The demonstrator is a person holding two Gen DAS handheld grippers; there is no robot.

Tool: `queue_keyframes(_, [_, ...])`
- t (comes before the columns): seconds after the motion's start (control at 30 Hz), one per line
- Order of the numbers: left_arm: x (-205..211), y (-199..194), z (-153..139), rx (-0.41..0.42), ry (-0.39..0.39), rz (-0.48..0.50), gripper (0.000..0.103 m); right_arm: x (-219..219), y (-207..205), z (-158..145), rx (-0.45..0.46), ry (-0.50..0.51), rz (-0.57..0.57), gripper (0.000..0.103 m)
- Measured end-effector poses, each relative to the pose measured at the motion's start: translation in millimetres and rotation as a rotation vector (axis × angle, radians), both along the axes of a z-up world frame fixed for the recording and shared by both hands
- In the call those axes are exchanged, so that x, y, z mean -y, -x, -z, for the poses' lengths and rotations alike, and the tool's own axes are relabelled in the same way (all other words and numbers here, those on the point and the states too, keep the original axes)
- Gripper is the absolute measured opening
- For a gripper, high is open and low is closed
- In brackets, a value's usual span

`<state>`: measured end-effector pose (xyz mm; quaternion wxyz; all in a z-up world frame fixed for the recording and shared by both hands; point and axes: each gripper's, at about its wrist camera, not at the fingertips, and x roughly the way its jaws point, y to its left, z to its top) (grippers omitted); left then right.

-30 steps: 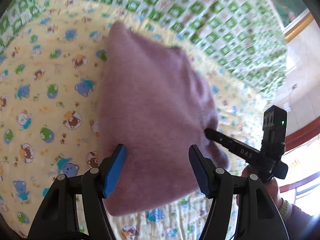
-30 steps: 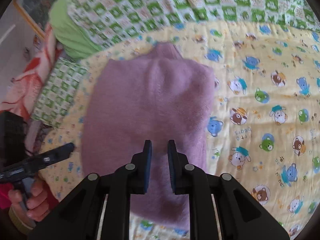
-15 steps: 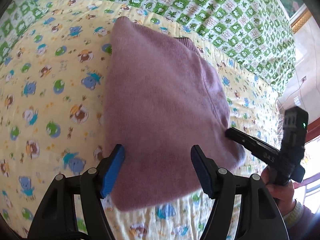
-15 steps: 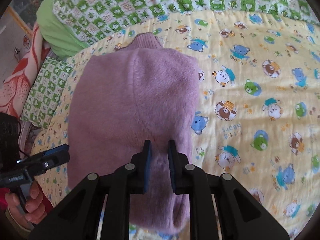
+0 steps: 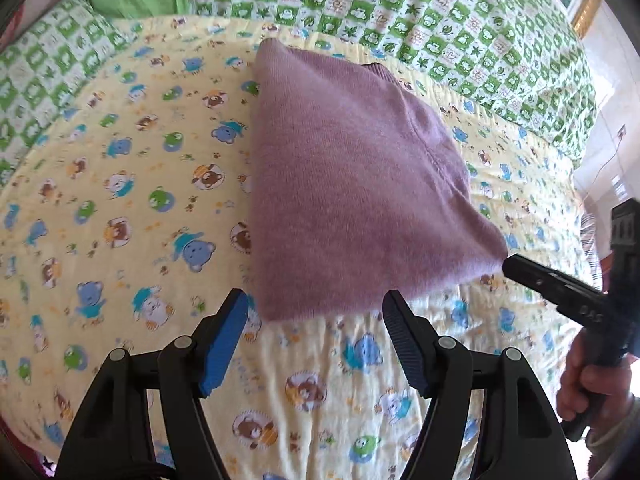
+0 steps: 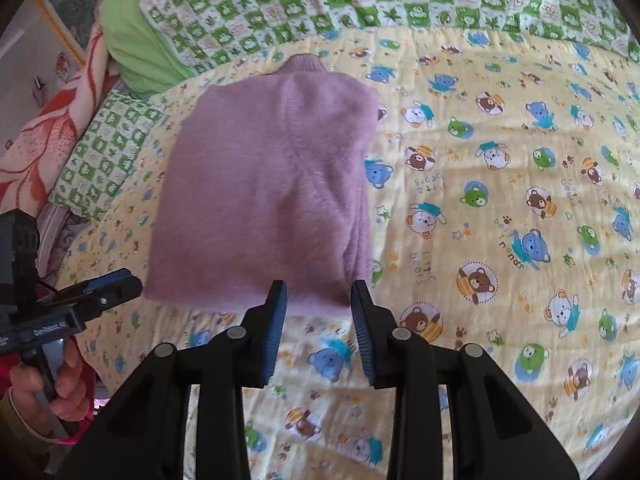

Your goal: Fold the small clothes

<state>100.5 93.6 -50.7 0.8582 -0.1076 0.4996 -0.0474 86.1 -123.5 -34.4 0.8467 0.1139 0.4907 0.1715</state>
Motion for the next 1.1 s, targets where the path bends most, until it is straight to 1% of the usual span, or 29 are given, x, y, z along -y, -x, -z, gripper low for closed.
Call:
queue_keyframes(0.13, [4,21,-3,0.031,-0.053,-0.006,0.072,-9,20,-9,0.047,0.007,-0.023,0.048])
queue_keyframes(0.2, [4,30,-4,0.055,-0.066,-0.023,0.072,-13,29,-10,0.066,0.010,-0.030,0.054])
queue_keyframes(0.27, [1,40,-5,0.079,-0.075,-0.054,0.073,-15,37,-9,0.082,0.019,-0.035,0.064])
queue_keyframes(0.37, [-3,45,-1,0.080,-0.092,-0.076,0.074,-20,49,-2,0.111,0.025,-0.045,0.071])
queue_keyframes(0.43, [-9,47,1,0.078,-0.090,-0.079,0.077,-23,56,5,0.115,0.031,-0.051,0.074])
queue_keyframes(0.5, [-12,55,3,0.087,-0.080,-0.099,0.082,-25,62,10,0.115,0.036,-0.062,0.075])
queue_keyframes(0.53, [-12,60,3,0.097,-0.076,-0.104,0.082,-26,66,13,0.116,0.043,-0.066,0.076])
queue_keyframes(0.67, [-5,74,3,0.121,-0.111,-0.080,0.083,-32,81,16,0.139,0.066,-0.089,0.076])
queue_keyframes(0.73, [-2,76,3,0.128,-0.129,-0.065,0.083,-33,87,13,0.162,0.077,-0.094,0.076])
queue_keyframes(0.9, [4,75,-6,0.183,-0.194,-0.028,0.087,-34,92,4,0.217,0.084,-0.098,0.083])
queue_keyframes(0.97, [6,74,-12,0.204,-0.208,-0.023,0.088,-34,92,-1,0.239,0.087,-0.101,0.088])
queue_keyframes(1.1, [6,68,-21,0.224,-0.208,-0.024,0.088,-37,90,-8,0.263,0.096,-0.122,0.089])
